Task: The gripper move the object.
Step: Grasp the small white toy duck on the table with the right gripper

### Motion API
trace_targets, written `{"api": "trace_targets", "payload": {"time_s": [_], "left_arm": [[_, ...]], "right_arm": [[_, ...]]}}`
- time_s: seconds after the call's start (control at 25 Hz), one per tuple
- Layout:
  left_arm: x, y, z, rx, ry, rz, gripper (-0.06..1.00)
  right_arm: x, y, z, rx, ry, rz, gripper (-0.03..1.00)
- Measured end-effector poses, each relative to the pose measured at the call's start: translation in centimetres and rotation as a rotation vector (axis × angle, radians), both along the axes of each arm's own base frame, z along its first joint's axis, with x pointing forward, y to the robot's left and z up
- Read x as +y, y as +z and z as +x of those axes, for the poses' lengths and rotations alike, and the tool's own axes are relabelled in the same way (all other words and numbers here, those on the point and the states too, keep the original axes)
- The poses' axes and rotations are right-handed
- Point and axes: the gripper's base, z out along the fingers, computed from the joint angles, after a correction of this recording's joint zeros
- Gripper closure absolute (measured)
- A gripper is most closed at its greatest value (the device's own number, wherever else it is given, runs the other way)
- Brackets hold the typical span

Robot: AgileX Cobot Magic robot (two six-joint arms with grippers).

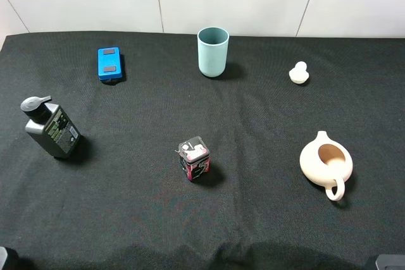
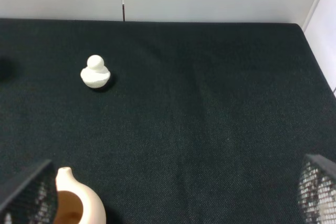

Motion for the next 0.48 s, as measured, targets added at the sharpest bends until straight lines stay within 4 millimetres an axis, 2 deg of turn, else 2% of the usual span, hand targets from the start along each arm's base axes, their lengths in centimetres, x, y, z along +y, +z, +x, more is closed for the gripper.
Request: {"api": "trace_targets", "payload": {"time_s": [0.48], "left_arm": [[0.00,0.00,0.00,0.000,0.000,0.000,-0.02]], "right_arm": [[0.00,0.00,0.00,0.000,0.000,0.000,0.27]]}}
